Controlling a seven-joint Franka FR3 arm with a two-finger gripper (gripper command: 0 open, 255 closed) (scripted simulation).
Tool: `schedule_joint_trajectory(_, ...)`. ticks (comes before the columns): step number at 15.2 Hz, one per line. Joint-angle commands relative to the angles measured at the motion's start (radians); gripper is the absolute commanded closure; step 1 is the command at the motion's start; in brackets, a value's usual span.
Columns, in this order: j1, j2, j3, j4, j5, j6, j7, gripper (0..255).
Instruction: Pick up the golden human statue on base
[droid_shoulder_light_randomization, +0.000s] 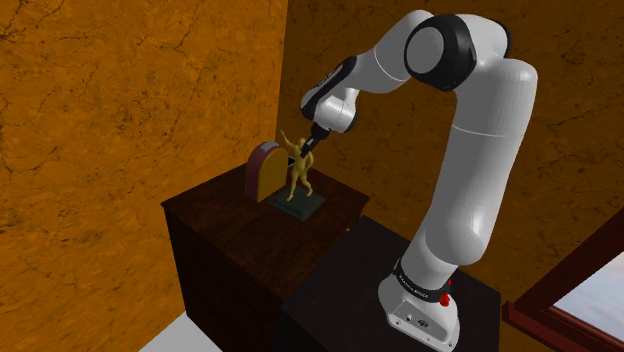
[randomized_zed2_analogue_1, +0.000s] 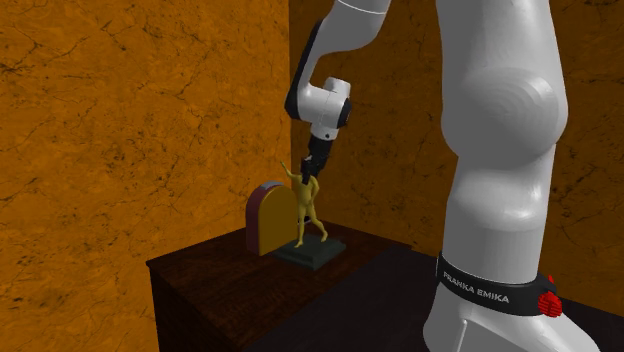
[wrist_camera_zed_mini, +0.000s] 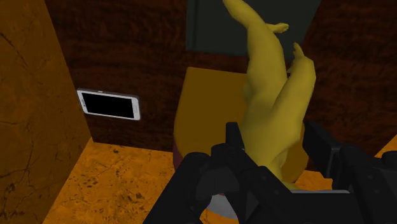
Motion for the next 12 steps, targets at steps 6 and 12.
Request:
schedule_joint_trajectory(6,0.039,-0.079,-0.054,0.002,-0.138,-0.06,0.116,255)
schedule_joint_trajectory(12,0.051,-0.124,-0.074,0.011,-0.213,-0.101,0.177,255)
